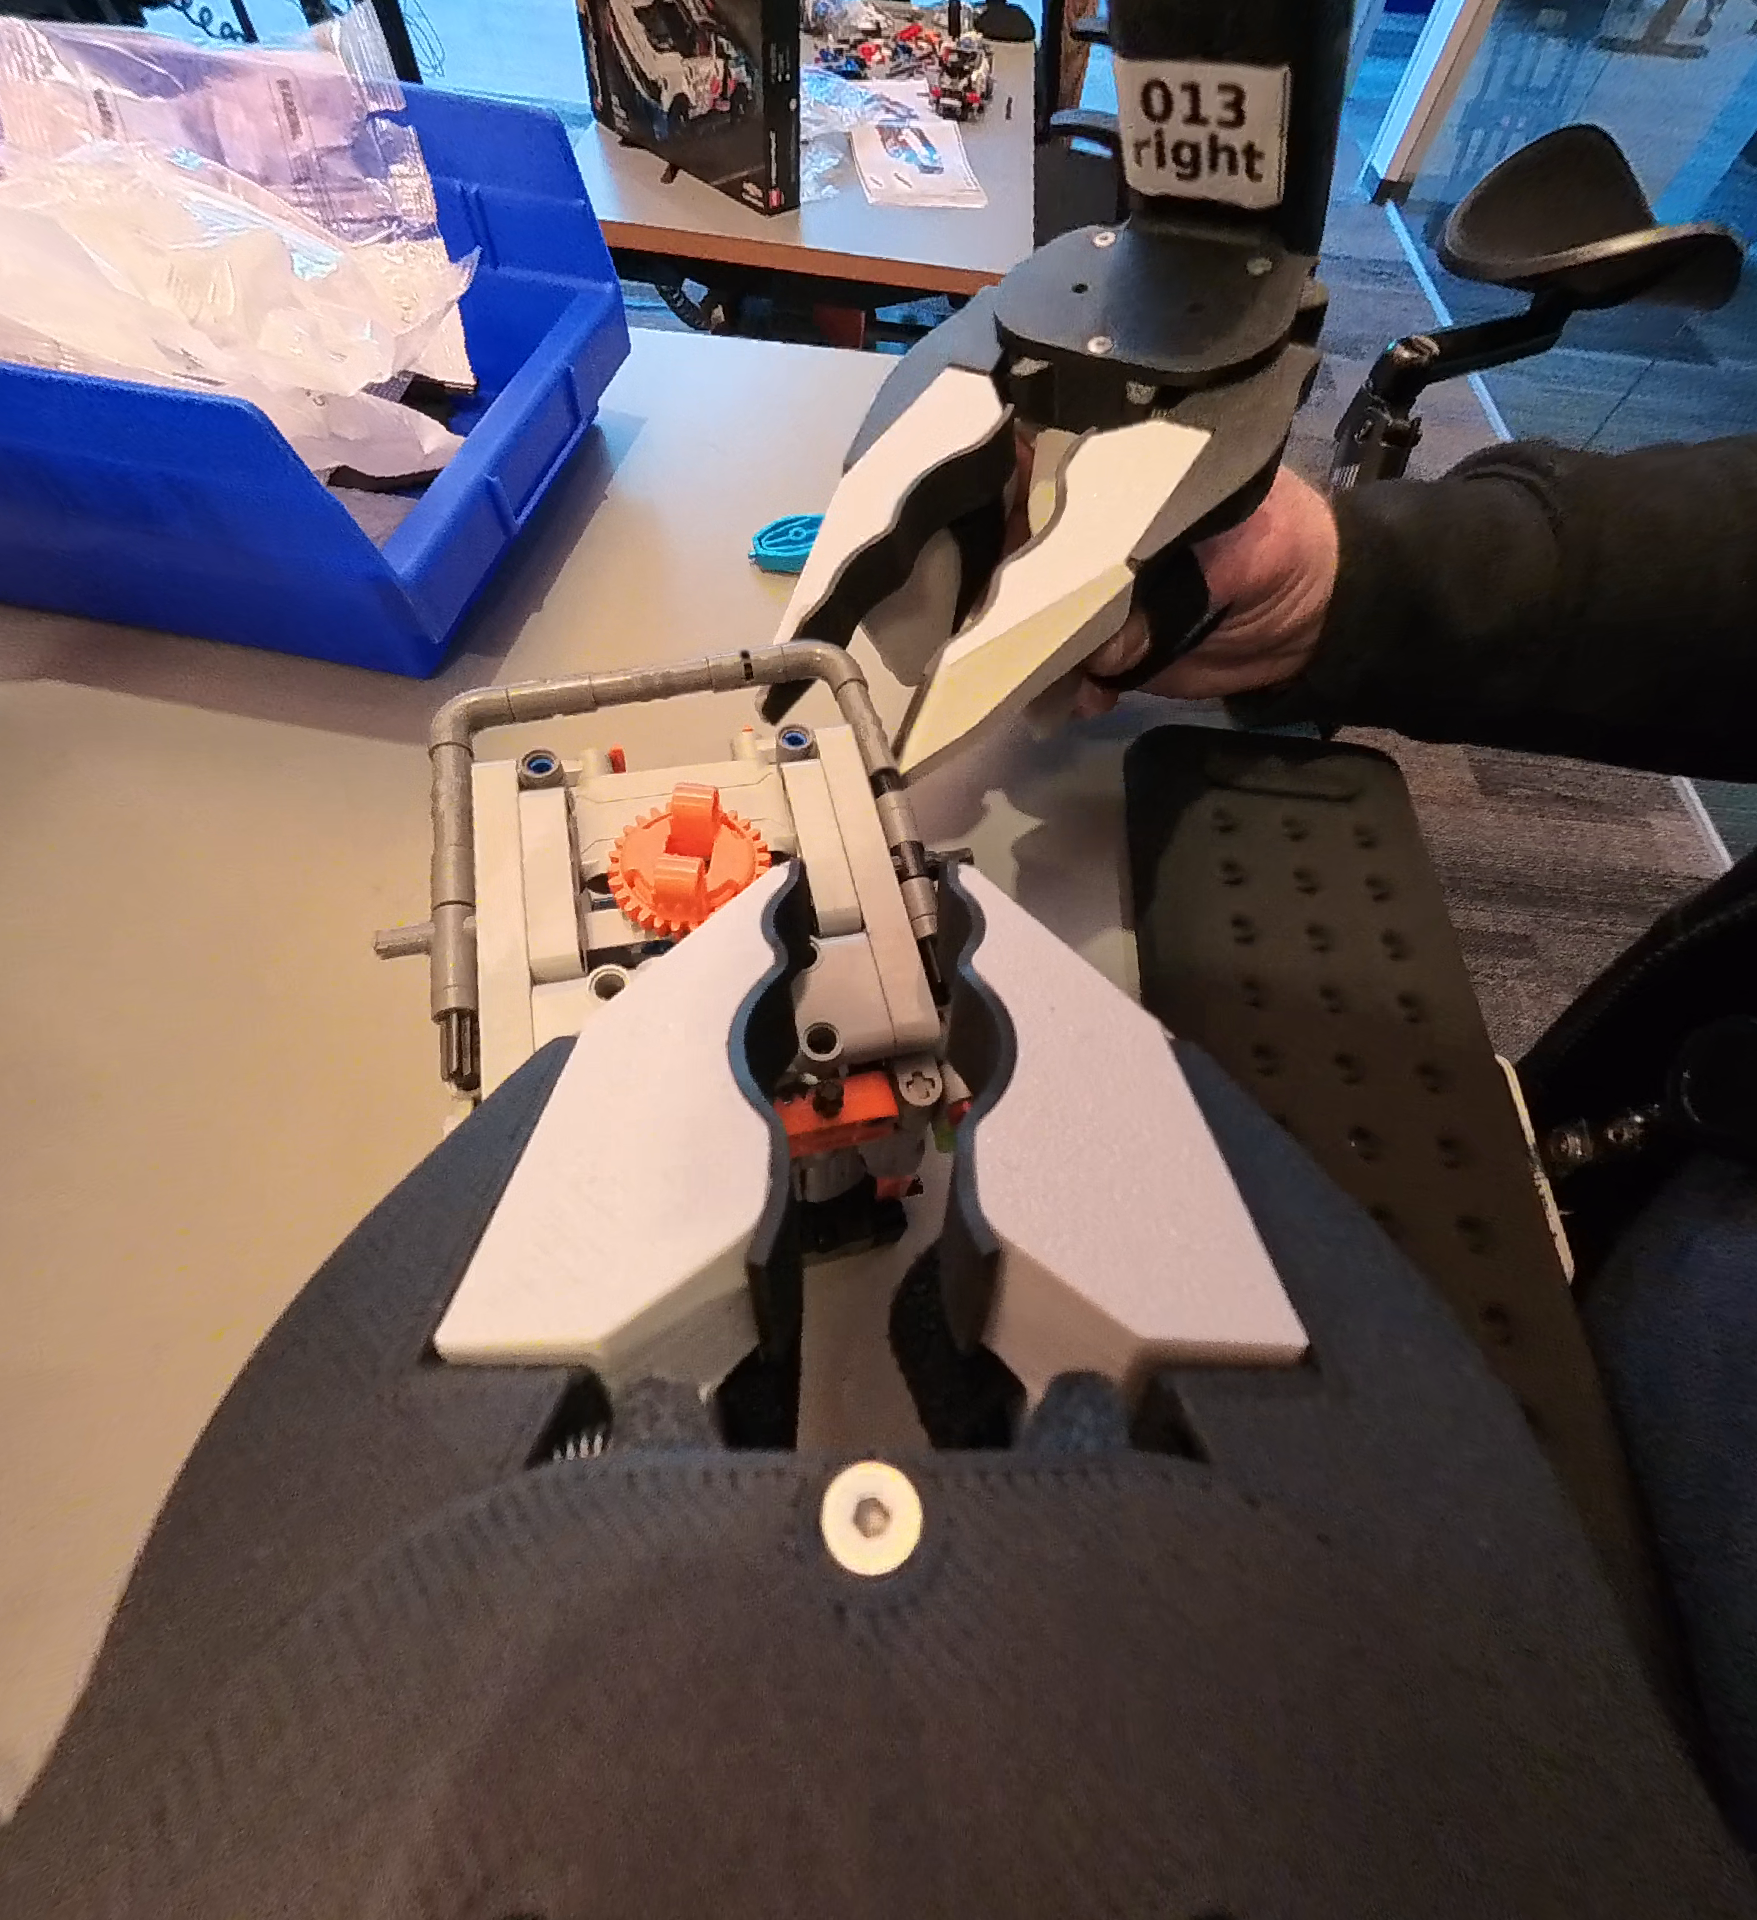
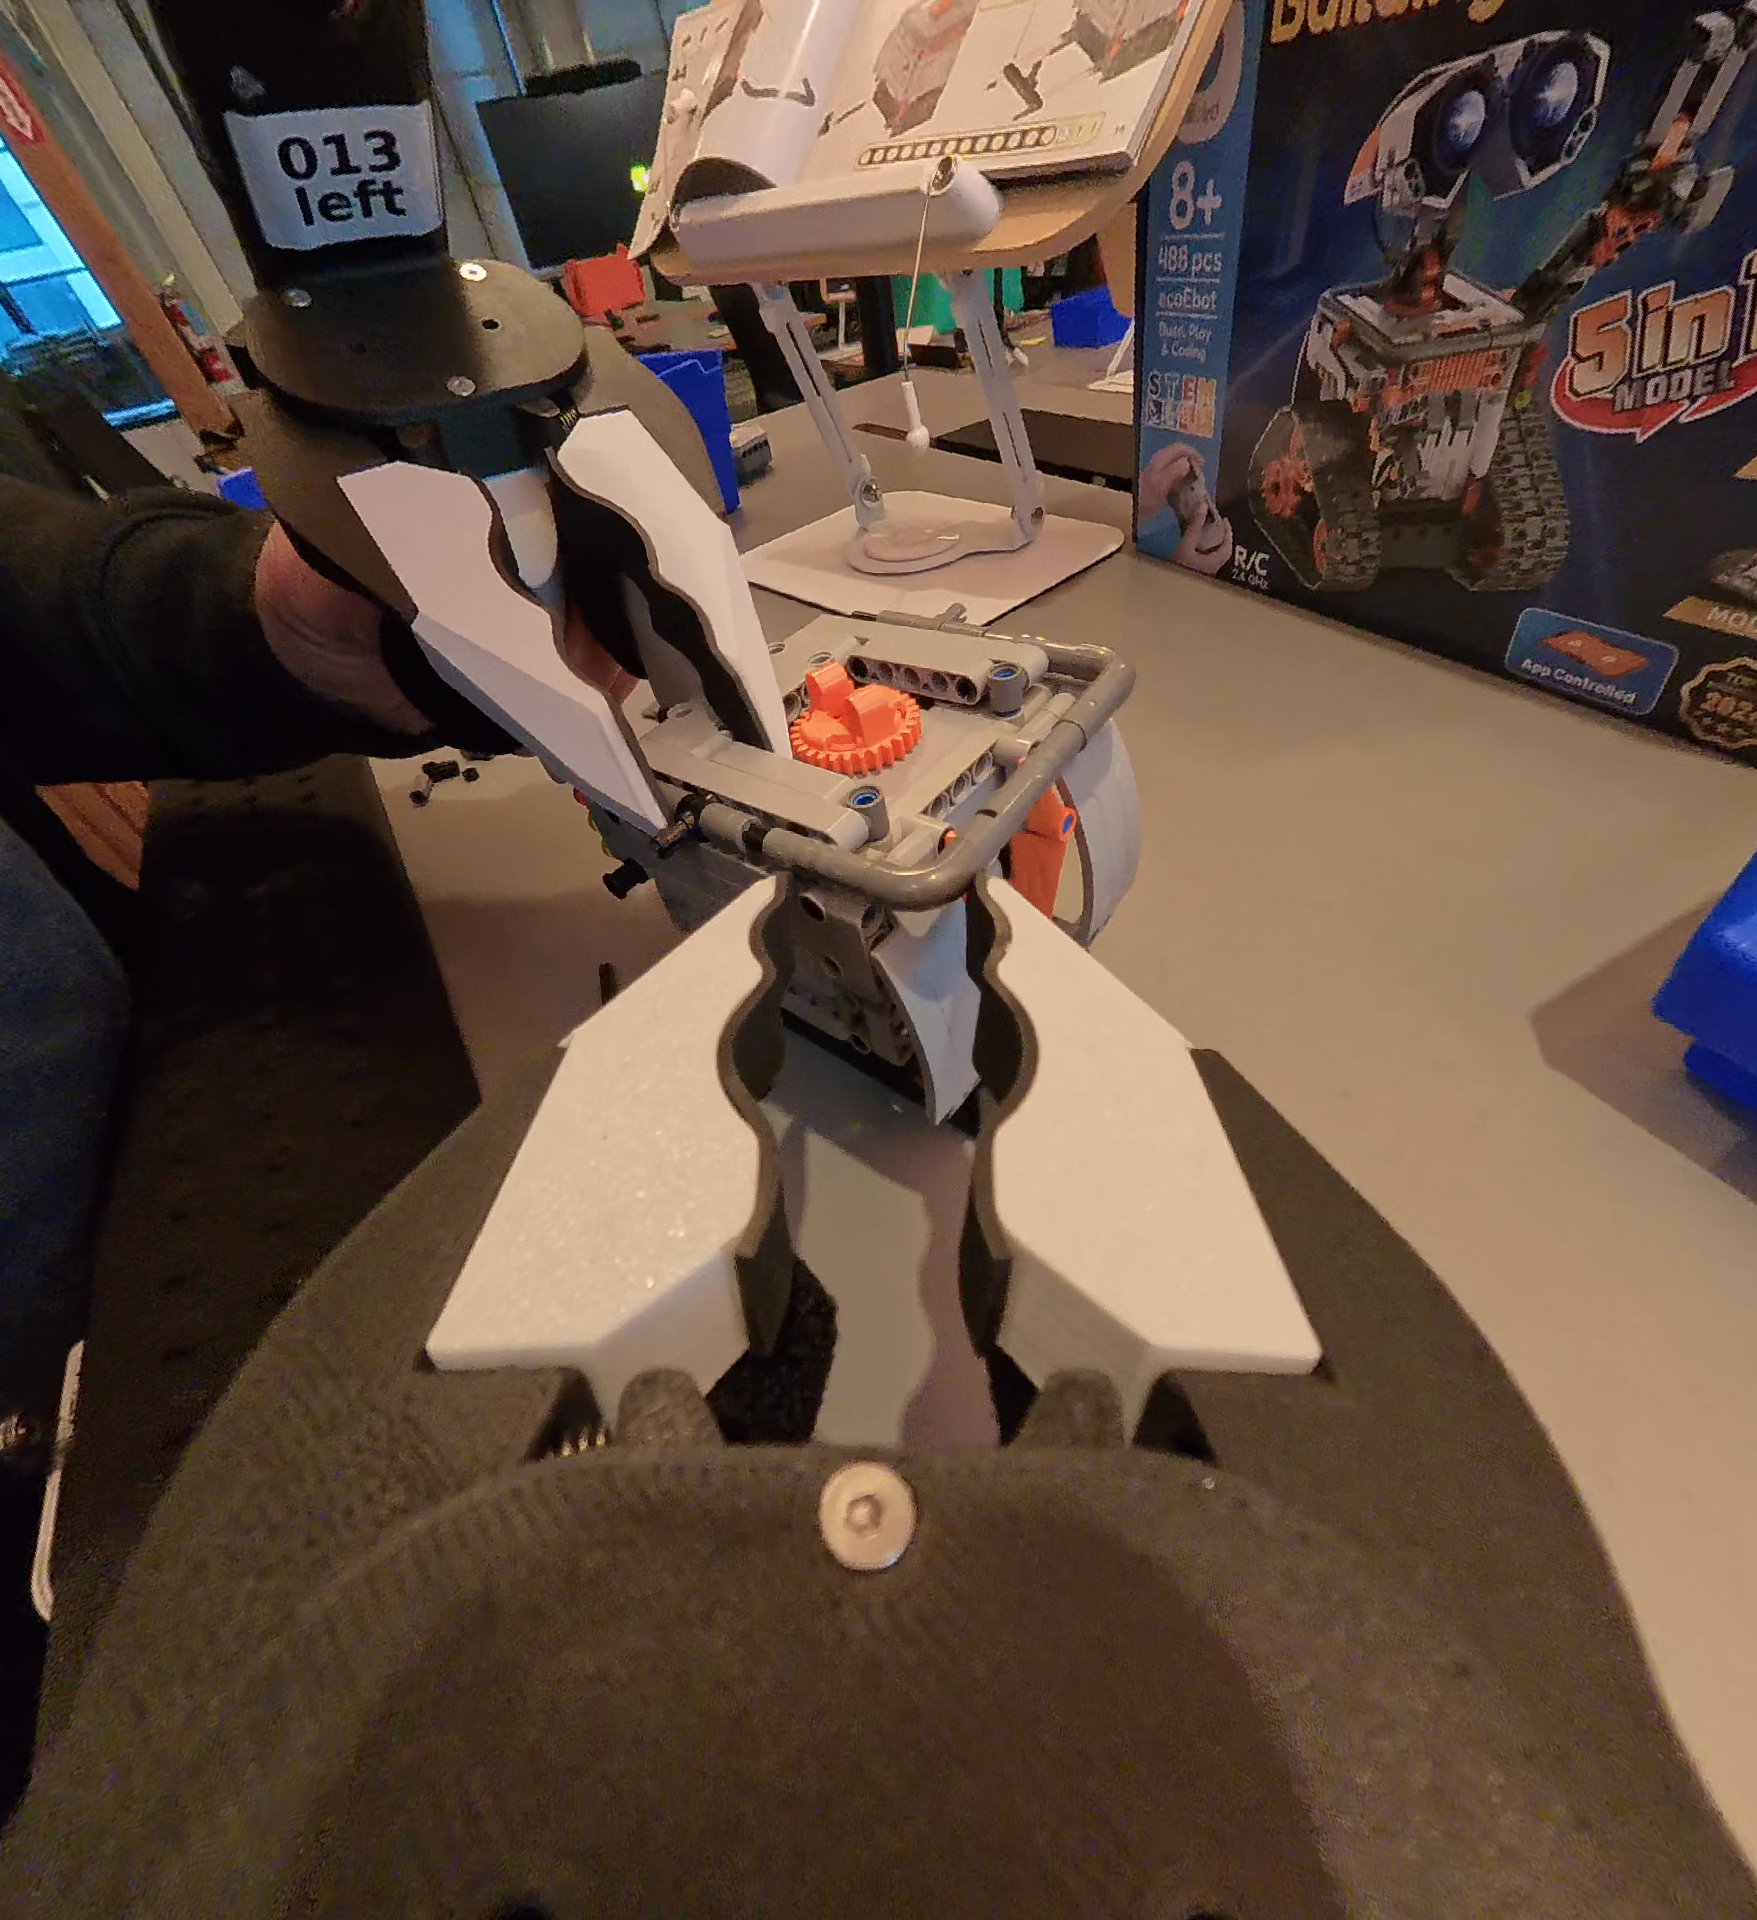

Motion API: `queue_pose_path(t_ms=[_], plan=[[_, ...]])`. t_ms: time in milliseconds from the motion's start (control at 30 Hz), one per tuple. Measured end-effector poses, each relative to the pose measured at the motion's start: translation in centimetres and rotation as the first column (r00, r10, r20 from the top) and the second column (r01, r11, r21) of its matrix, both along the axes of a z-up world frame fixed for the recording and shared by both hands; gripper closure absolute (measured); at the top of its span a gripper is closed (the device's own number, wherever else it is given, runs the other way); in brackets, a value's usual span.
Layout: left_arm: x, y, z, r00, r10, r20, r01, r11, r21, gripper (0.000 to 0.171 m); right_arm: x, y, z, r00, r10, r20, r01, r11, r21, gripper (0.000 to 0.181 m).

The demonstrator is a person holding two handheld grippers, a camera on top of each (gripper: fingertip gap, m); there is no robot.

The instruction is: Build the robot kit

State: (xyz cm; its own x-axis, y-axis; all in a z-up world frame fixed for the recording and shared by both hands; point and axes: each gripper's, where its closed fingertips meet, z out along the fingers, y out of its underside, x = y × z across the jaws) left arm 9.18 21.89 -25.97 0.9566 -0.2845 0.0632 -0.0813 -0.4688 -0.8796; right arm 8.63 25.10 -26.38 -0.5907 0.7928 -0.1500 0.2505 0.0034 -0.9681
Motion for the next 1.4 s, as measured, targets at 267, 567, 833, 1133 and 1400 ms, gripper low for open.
queue_pose_path(t_ms=[267,567,833,1133,1400], plan=[[-0.1,0.1,0.0,1.000,-0.013,0.011,0.013,1.000,-0.006,0.149,-0.1,0.3,0.0,1.000,-0.006,0.026,0.002,0.988,0.153,0.150],[-0.3,0.2,0.1,0.999,-0.008,0.034,0.008,1.000,0.003,0.150,-0.1,0.3,-0.2,1.000,-0.006,0.025,0.000,0.976,0.216,0.151],[-0.6,0.4,0.1,1.000,-0.003,0.027,0.003,1.000,0.019,0.150,-0.4,0.5,-0.7,0.998,-0.005,0.056,-0.006,0.978,0.208,0.150],[-0.7,0.5,0.1,1.000,0.004,0.014,-0.004,1.000,0.026,0.150,-0.7,0.5,-0.8,0.993,-0.042,0.113,0.015,0.972,0.235,0.149],[-0.9,0.7,0.1,1.000,0.014,0.004,-0.014,0.999,0.030,0.150,-0.9,0.7,-0.9,0.974,-0.096,0.203,0.047,0.971,0.233,0.148]])
